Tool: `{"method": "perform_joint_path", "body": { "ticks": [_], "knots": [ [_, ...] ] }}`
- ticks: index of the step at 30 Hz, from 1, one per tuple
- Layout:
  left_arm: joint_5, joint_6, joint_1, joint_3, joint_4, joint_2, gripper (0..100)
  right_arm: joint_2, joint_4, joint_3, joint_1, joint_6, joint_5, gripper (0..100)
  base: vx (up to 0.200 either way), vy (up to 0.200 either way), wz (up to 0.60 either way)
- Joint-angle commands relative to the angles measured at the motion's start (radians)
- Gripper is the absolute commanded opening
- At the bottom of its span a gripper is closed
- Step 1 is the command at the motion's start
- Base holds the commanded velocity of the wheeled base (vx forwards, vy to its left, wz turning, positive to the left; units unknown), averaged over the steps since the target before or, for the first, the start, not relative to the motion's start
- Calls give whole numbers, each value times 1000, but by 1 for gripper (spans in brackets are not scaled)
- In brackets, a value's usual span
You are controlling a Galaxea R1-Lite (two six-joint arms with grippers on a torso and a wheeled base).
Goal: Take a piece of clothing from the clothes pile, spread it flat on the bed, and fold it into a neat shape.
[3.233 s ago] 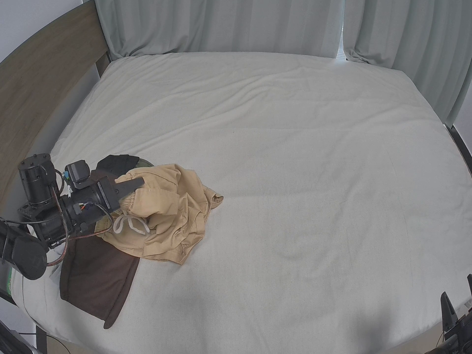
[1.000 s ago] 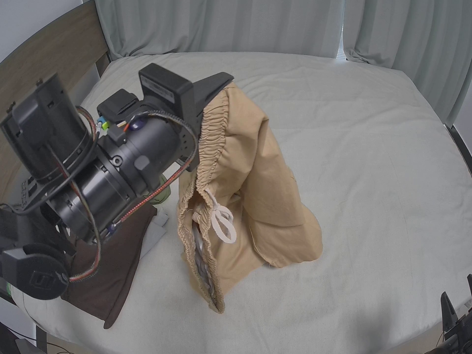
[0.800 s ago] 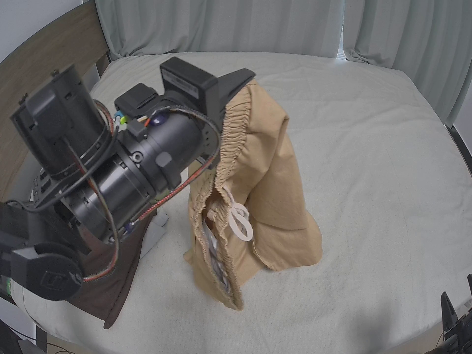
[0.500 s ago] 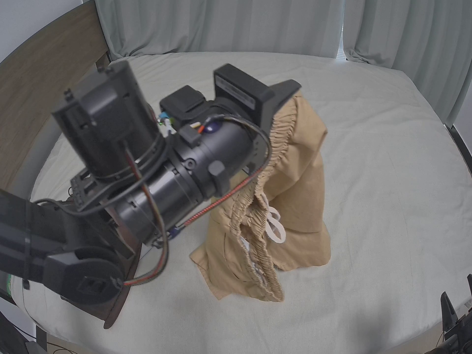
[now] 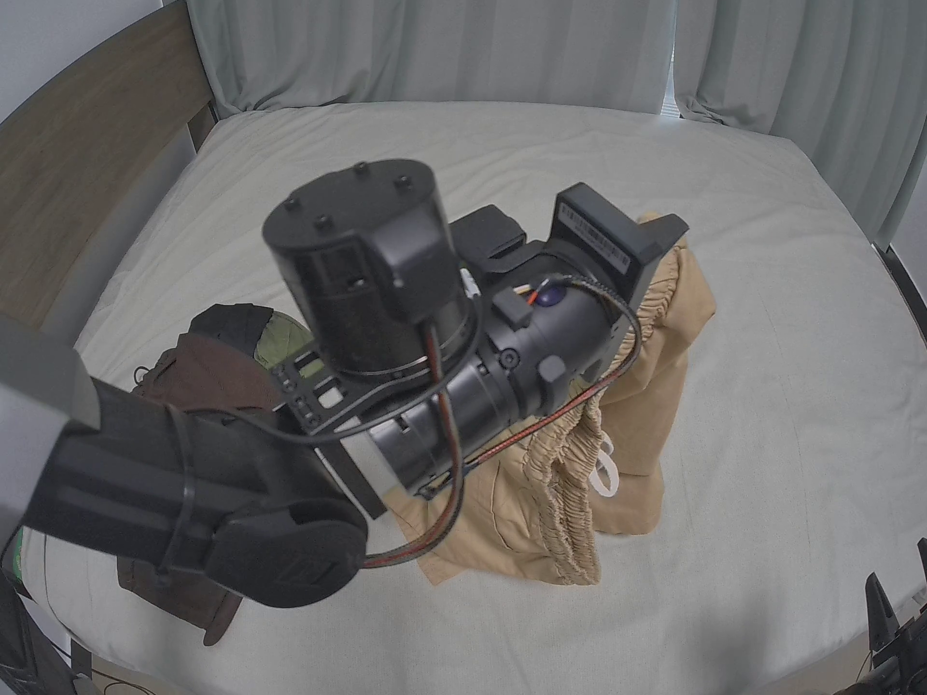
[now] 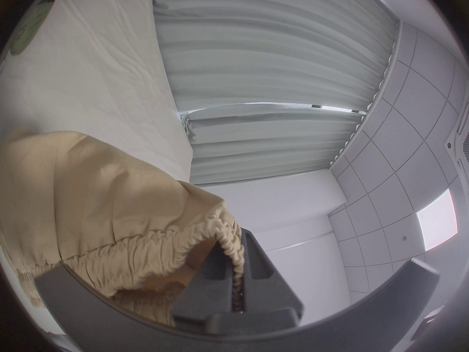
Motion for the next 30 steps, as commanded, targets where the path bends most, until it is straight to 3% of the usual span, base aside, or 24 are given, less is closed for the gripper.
{"method": "perform_joint_path", "body": {
  "ticks": [1,15,19,22,30],
  "knots": [
    [-7,-25,-28,-77,31,18,0,-16,0,18,-1,0,0,100,0,0,0],
    [-4,-37,-80,-259,104,24,0,-16,0,18,-1,0,0,100,0,0,0],
    [8,-60,-72,-255,122,28,0,-16,0,18,-1,0,0,100,0,0,0],
    [28,-72,-57,-210,120,16,0,-16,0,18,-1,0,0,100,0,0,0],
    [27,-65,64,68,24,-84,0,-16,0,18,-1,2,0,100,0,0,0]
  ]
}}
